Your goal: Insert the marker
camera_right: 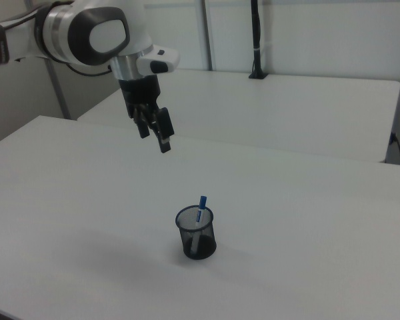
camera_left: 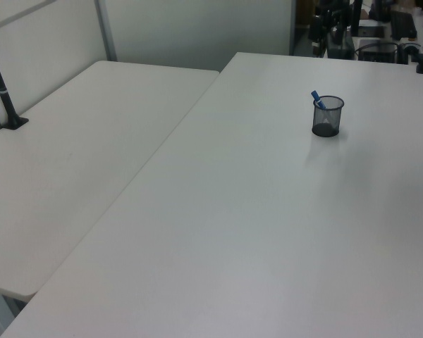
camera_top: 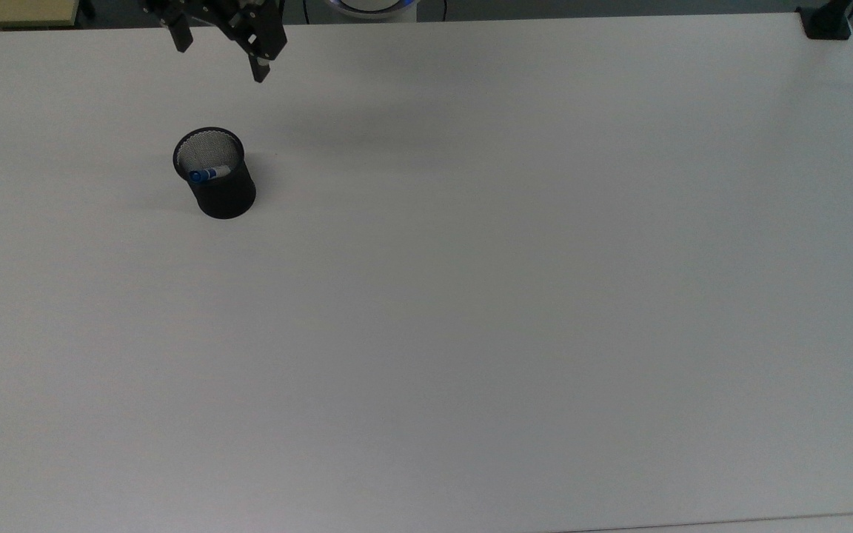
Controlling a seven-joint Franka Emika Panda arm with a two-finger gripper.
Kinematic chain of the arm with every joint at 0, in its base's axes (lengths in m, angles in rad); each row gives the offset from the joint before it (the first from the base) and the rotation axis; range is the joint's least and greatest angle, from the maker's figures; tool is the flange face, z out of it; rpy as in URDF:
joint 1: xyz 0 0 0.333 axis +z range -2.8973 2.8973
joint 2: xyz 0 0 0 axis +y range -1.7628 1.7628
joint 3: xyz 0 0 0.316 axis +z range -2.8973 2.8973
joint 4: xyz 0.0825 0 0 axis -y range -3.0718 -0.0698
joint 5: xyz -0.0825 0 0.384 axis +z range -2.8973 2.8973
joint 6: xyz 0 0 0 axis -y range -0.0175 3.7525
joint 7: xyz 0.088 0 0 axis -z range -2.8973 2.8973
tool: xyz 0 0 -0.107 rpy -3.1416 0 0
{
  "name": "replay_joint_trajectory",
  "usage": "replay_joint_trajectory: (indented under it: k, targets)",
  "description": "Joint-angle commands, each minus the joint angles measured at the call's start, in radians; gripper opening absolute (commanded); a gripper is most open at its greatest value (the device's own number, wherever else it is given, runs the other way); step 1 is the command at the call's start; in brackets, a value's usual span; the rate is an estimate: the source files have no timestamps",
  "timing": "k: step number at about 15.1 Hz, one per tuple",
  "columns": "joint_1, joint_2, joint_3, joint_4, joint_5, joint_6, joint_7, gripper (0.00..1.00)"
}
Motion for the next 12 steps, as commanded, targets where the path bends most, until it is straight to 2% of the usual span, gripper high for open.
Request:
replay_joint_trajectory:
  k: [1, 4, 6, 9, 10, 12]
  targets:
    - [0.031, -0.041, -0.012, 0.006, 0.016, -0.075, 0.026, 1.00]
    - [0.033, -0.047, -0.021, 0.017, 0.014, -0.068, -0.153, 1.00]
    - [0.033, -0.047, -0.022, 0.063, -0.001, -0.069, -0.262, 1.00]
    - [0.036, -0.045, -0.022, 0.066, -0.006, -0.063, -0.261, 1.00]
    - [0.069, -0.045, -0.027, 0.063, -0.003, -0.064, -0.223, 1.00]
    - [0.089, -0.045, -0.033, 0.056, 0.001, -0.060, -0.145, 1.00]
